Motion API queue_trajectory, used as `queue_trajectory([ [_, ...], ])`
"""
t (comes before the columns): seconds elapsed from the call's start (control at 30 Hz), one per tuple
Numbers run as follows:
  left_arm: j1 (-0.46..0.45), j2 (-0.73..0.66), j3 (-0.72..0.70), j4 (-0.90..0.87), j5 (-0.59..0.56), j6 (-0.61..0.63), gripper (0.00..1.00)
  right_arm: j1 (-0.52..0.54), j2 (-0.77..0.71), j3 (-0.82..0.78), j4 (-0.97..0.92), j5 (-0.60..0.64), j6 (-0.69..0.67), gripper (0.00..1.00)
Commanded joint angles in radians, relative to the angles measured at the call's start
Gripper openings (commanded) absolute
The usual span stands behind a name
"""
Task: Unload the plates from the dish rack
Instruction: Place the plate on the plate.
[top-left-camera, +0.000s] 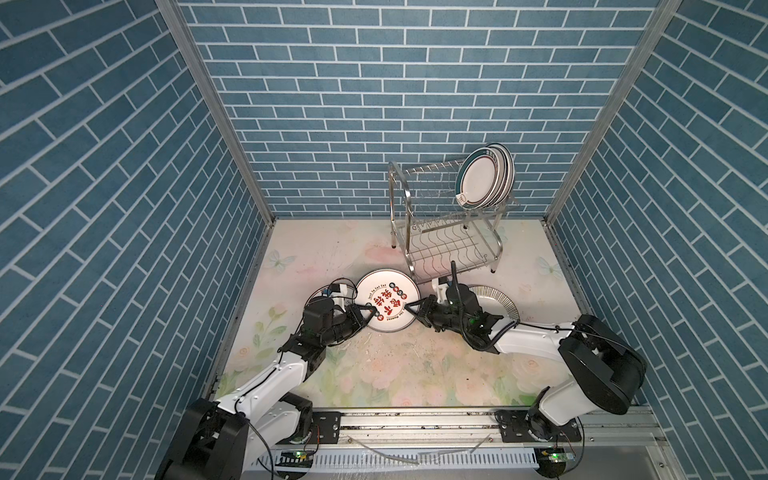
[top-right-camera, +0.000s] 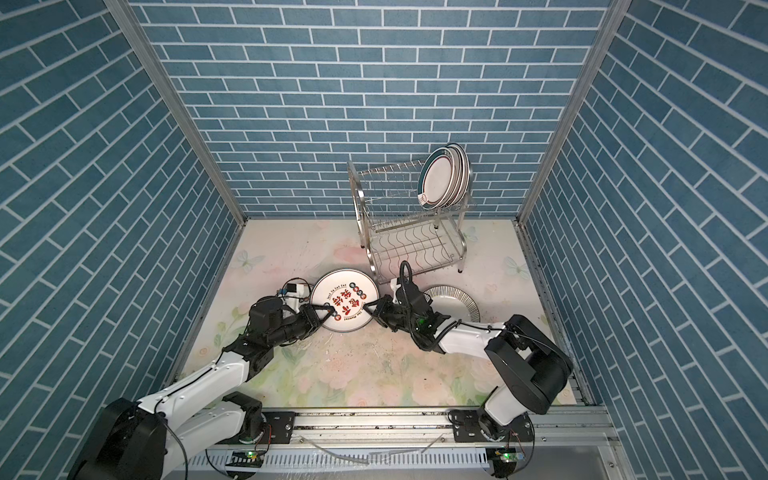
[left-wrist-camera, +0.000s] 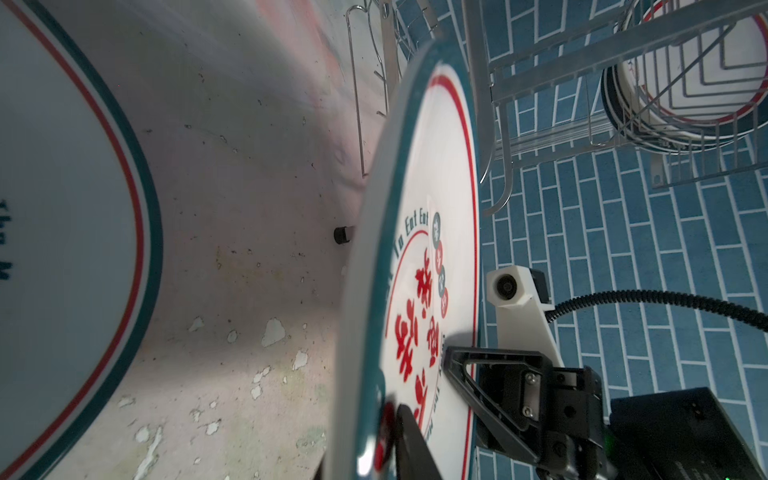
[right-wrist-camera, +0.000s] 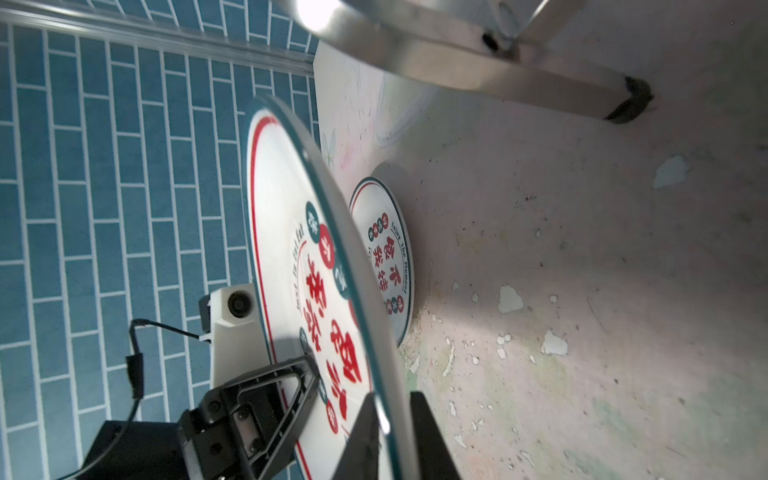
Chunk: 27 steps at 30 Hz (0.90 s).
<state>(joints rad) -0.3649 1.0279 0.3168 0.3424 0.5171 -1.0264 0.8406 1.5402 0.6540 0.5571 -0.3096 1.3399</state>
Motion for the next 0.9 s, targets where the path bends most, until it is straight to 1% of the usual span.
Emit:
queue_trajectory([
  [0.0,-0.006,-0.019,-0.001,-0.088,-0.028,0.052,0.06,0.013,0.001,0.069,0.060,-0.036,-0.050,0.30],
  [0.13,-0.002,-0.072,-0.009,-0.140,-0.055,0.052,0.05,0.013,-0.002,0.090,0.031,-0.043,-0.062,0.40],
  [0.23,0.012,-0.095,-0.001,-0.183,-0.053,0.055,0.05,0.006,-0.005,0.097,0.009,-0.038,-0.068,0.47],
  [0.33,0.034,-0.109,0.002,-0.218,-0.044,0.058,0.05,-0.003,-0.014,0.093,-0.023,-0.021,-0.068,0.50],
  [0.43,0.074,-0.129,0.000,-0.232,-0.017,0.055,0.04,-0.008,-0.042,0.108,-0.156,0.030,-0.111,0.53],
  [0.6,0.158,-0.192,0.022,-0.340,0.004,0.094,0.04,-0.010,-0.130,0.153,-0.441,0.169,-0.239,0.53],
  [0.77,0.285,-0.219,0.029,-0.407,0.057,0.125,0.04,-0.009,-0.214,0.185,-0.650,0.303,-0.339,0.54],
  [0.87,0.363,-0.215,0.039,-0.431,0.103,0.144,0.04,-0.009,-0.245,0.195,-0.727,0.348,-0.379,0.54],
])
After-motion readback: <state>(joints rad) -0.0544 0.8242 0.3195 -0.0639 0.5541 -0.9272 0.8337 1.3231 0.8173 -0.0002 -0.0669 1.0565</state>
